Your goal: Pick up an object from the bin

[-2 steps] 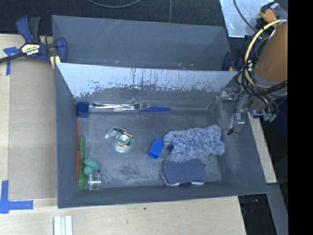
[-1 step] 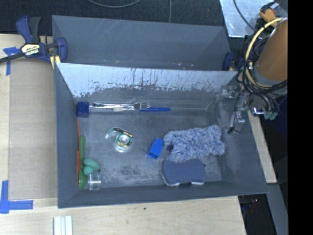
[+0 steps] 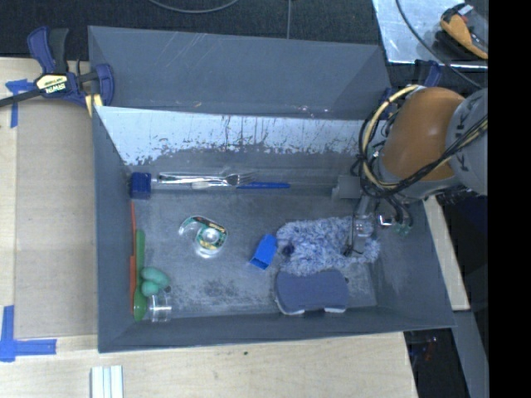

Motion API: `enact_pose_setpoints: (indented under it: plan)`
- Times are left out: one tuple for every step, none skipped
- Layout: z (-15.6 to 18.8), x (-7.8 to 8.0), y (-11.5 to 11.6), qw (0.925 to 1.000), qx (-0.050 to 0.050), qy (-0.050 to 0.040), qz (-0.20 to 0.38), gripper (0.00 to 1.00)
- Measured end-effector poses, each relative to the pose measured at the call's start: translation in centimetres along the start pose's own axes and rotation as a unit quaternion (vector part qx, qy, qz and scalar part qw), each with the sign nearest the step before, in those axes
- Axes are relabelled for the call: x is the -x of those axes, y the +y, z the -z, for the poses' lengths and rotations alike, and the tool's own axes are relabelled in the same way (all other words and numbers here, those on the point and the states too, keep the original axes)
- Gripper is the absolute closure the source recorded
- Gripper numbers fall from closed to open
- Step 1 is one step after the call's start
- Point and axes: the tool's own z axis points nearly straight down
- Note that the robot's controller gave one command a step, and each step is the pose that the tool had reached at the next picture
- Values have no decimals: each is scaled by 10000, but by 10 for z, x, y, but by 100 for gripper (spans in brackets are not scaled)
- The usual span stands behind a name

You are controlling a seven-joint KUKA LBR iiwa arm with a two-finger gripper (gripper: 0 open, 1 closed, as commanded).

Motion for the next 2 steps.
enact_pose_setpoints:
  plan:
    - [92, -6, 7, 9999, -13, -80, 103, 0]
    - [32, -10, 3, 10000, 2, 20, 0, 0]
